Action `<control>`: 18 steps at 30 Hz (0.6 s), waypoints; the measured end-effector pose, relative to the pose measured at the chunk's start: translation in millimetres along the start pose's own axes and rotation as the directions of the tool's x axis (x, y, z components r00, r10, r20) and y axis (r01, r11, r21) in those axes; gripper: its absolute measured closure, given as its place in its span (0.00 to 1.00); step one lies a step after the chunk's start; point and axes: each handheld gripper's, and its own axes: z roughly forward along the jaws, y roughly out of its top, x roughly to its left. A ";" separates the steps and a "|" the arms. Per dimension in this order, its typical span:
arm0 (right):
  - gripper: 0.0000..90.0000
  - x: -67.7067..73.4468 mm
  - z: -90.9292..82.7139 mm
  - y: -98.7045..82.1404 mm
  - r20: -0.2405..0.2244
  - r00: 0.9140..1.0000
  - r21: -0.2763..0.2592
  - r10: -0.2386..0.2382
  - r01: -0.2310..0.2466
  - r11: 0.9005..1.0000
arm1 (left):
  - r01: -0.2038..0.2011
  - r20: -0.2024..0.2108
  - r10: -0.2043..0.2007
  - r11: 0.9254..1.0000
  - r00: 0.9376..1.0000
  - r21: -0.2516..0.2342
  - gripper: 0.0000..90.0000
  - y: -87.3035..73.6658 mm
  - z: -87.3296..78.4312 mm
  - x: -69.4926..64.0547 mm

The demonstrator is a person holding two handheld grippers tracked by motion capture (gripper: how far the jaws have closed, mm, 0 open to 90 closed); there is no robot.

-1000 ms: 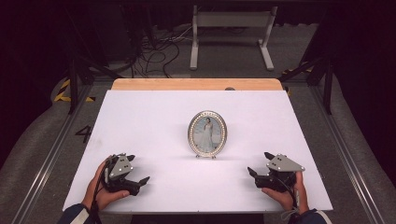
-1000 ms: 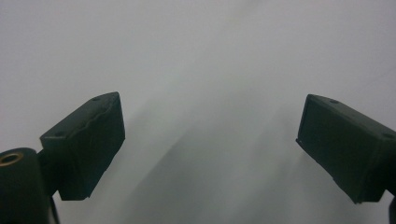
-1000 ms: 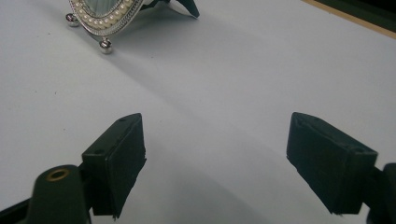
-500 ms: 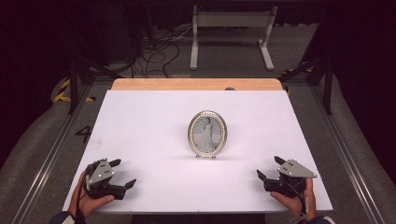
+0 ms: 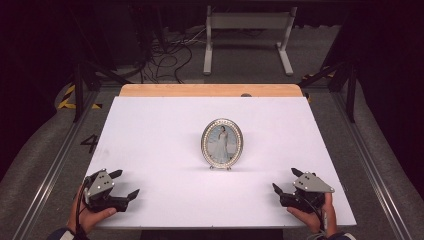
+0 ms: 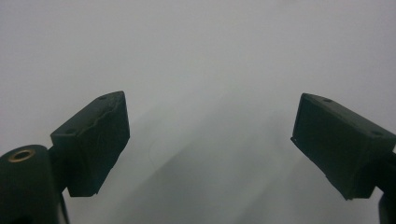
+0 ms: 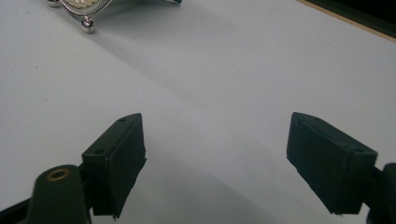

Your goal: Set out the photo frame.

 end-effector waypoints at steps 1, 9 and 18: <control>0.22 0.4 -0.1 -0.1 -0.002 1.000 0.000 -0.001 0.001 1.000 | -0.001 0.002 0.001 1.000 1.000 -0.001 0.13 -0.1 -0.3 0.0; 0.22 0.1 0.2 -1.1 -0.002 1.000 0.004 -0.001 0.001 1.000 | -0.008 0.002 0.008 1.000 1.000 -0.014 0.13 1.8 -0.4 -1.1; 0.22 -0.2 -2.2 -0.2 0.026 1.000 -0.010 0.001 -0.001 1.000 | -0.010 -0.004 0.010 1.000 1.000 -0.030 0.13 2.7 -3.0 -2.4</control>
